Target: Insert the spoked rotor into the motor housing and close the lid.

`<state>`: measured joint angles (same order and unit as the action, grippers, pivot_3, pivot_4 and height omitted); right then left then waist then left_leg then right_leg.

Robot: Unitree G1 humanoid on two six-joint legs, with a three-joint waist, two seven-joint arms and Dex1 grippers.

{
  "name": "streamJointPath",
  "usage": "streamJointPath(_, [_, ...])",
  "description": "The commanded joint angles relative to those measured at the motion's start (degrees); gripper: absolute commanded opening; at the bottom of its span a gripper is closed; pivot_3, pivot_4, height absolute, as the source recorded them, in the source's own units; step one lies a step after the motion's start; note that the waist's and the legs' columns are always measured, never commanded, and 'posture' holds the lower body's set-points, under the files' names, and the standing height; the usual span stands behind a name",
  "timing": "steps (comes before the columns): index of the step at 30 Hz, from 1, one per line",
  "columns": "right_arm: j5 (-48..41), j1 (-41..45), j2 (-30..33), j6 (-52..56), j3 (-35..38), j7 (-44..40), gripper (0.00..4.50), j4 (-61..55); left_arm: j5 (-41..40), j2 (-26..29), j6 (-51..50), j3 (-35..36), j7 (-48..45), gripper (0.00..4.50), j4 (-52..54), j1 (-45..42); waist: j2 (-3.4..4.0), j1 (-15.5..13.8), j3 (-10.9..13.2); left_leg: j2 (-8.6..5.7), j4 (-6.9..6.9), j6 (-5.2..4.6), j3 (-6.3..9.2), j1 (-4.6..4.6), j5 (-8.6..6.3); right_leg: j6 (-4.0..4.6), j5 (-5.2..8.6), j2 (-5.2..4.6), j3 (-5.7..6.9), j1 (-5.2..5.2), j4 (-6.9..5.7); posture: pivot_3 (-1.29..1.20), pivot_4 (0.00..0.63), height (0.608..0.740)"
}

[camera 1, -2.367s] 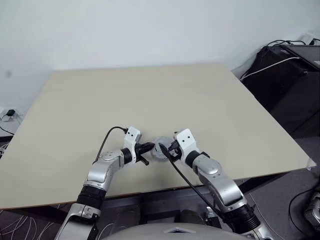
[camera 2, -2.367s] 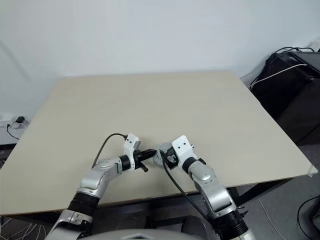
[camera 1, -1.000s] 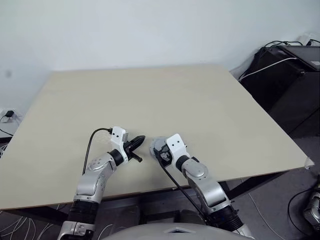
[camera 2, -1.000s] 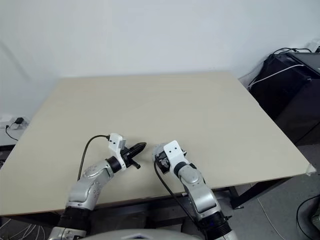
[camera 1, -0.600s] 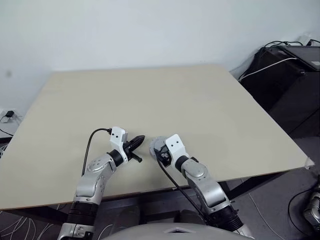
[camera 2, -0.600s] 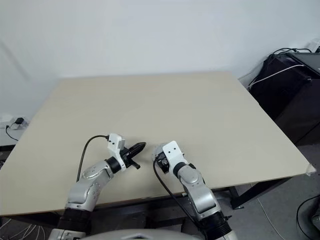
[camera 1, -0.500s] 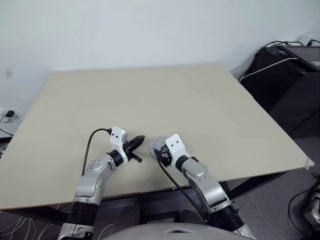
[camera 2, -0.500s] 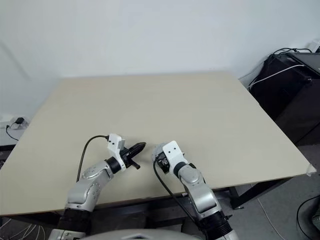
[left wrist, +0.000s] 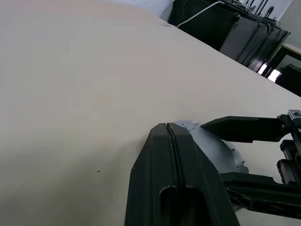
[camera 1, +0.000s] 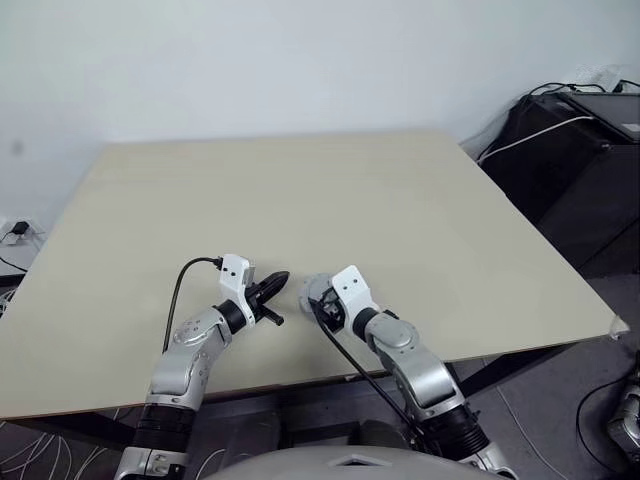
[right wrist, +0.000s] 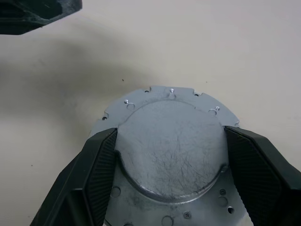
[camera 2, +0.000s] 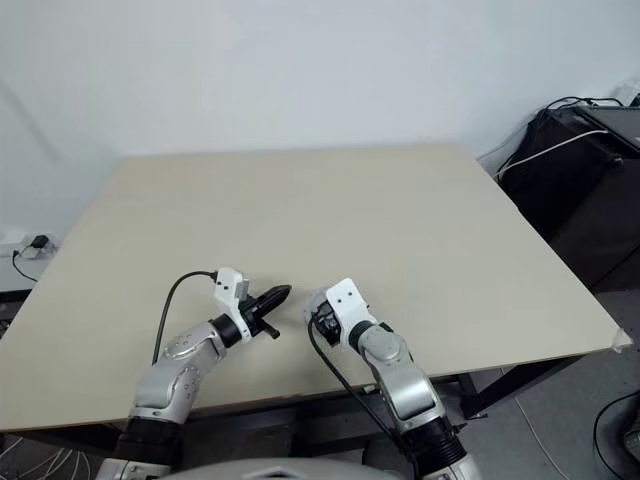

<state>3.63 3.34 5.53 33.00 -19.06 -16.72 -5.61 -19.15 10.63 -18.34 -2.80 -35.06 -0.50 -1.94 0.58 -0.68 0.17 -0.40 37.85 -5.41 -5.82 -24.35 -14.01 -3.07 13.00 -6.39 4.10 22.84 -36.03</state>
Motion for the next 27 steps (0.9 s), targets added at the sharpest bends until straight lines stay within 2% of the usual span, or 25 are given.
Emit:
streamJointPath(1, [0.46, -0.51, -0.26, 5.16, 0.55, 1.59, 3.24, 2.1, -0.85, 0.12, 0.69, 0.6, -0.04, 0.0, 2.18, -0.68, -0.04, 0.0, -0.07, 0.0, 0.0, -0.01, 0.0, 0.02, -0.01, 0.0, 0.0, -0.01, 0.0, -0.01, 0.0, 0.0, 0.0, 0.74])
streamJointPath(9, [0.73, -0.65, 0.14, 9.93, -0.28, 2.22, 3.24, 1.54, -0.61, 0.26, 0.41, 0.75, 0.41, 0.0, 1.85, -0.53, -0.04, -0.09, -0.16, -0.01, -0.07, -0.17, 0.0, 0.27, -0.12, 0.0, -0.01, -0.06, -0.02, -0.23, -0.01, 0.0, 0.0, 0.74])
streamJointPath(16, [-2.47, -0.87, -1.62, 9.91, 2.5, 1.63, 3.24, 0.61, -0.59, 0.46, 0.23, 0.74, 0.41, 0.0, 1.64, -0.49, -0.05, -0.1, -0.18, -0.02, -0.28, -0.11, 0.0, 0.39, -0.09, 0.04, 0.02, -0.06, -0.03, -0.25, 0.02, 0.0, 0.0, 0.74])
streamJointPath(20, [-4.23, -1.43, -0.83, 9.36, 2.74, -0.1, 3.24, -0.47, -0.64, 0.48, 0.15, 0.72, 0.33, 0.0, 1.62, -0.44, -0.05, -0.13, -0.18, -0.02, -0.3, -0.12, 0.0, 0.38, -0.1, 0.04, 0.02, -0.07, -0.02, -0.25, 0.03, 0.0, 0.0, 0.74])
streamJointPath(27, [-2.25, -1.87, 2.35, 8.37, -0.2, -0.04, 3.24, -0.58, -0.62, 0.47, 0.08, 0.69, 0.34, 0.0, 1.45, -0.47, -0.04, -0.27, -0.17, -0.04, -0.42, -0.12, 0.0, 0.38, -0.1, 0.07, 0.06, -0.09, -0.01, -0.23, 0.12, 0.0, 0.0, 0.74])
